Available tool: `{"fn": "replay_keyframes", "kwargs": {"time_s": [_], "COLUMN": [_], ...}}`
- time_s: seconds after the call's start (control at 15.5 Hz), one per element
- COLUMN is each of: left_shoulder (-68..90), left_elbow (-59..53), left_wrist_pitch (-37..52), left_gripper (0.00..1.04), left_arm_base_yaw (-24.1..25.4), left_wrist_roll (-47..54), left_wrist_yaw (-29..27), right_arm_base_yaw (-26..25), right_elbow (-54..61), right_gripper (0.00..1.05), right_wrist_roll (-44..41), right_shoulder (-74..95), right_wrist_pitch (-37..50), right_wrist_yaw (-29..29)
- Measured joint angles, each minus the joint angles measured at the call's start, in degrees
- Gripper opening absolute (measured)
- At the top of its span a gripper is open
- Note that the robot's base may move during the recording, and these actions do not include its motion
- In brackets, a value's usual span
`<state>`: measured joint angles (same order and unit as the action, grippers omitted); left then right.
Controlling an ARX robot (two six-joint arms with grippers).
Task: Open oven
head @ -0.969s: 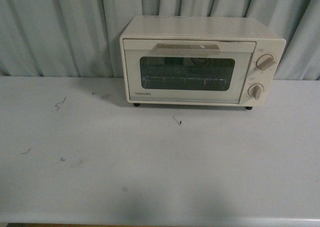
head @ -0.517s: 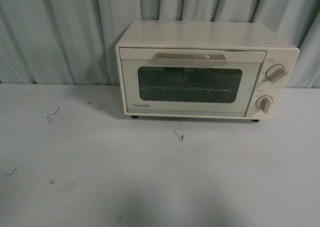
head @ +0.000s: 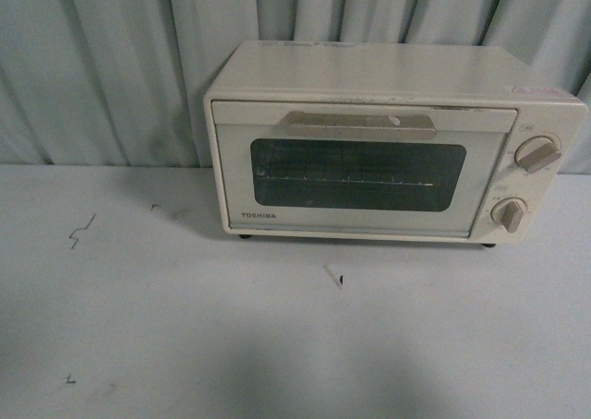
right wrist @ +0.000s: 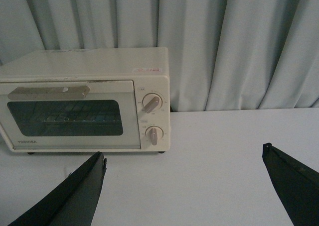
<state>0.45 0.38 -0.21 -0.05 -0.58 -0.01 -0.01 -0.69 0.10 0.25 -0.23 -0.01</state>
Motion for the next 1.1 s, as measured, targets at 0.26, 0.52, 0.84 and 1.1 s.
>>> {"fn": "replay_keyframes", "kwargs": {"time_s": [0.26,0.52,0.84,1.1], "left_shoulder": [27.78,71.10,99.19,109.33], "left_elbow": [7.23,14.53,26.05,33.03], "left_wrist_pitch": [-3.30,22.93,34.38,38.38], "left_gripper": [0.98,0.98,0.98,0.98], "left_arm_base_yaw": [-19.67,-37.38,-42.10,-40.06], "left_wrist_roll": [-32.87,-72.70,-86.14,-86.33], "left_wrist_yaw": [-8.72,-15.15,-15.39,-14.10], "right_arm_base_yaw": [0.00,0.00,0.00,0.00], "right_elbow": [0.00,0.00,0.00,0.00], "right_gripper": [0.98,0.98,0.98,0.98], "right_wrist_roll": [0.02,0.02,0.02,0.02], "right_shoulder": [0.00,0.00,0.00,0.00], "right_wrist_pitch": [0.04,0.02,0.00,0.00], "right_wrist_yaw": [0.04,0.02,0.02,0.02]}}
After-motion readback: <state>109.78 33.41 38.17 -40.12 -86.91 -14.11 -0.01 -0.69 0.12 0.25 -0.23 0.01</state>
